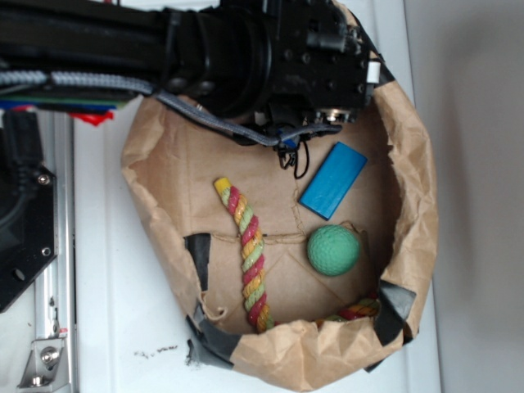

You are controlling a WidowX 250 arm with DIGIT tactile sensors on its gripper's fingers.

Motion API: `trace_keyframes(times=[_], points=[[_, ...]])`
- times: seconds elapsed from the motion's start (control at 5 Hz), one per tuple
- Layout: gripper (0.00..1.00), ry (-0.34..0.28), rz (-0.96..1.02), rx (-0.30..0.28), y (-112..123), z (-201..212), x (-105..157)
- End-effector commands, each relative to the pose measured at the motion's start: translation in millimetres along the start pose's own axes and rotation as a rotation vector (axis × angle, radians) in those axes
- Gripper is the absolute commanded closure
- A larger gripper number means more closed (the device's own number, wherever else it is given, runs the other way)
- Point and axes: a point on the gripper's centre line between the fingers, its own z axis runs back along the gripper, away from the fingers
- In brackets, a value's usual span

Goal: Grab the silver keys.

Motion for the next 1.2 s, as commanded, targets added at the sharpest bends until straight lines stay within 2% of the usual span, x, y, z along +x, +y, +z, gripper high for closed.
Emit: trace_keyframes(times=[0.0, 0.2, 0.4, 0.6, 0.8, 1.0], points=[[1.0, -0.062, 0.036, -0.011, 8.7, 14.5, 7.4], [1.0, -0.073, 0.045, -0.015, 9.5, 17.4, 8.6], [1.0, -0.117, 0.051, -0.044, 11.2, 31.4, 5.4], [1.0, -0.171, -0.024, -0.212, 5.3, 75.0, -20.1], [1.0, -0.211, -0.131, -0.431, 1.6, 111.8, -40.1], [1.0, -0.234, -0.219, -0.518, -6.0, 125.0, -54.5]])
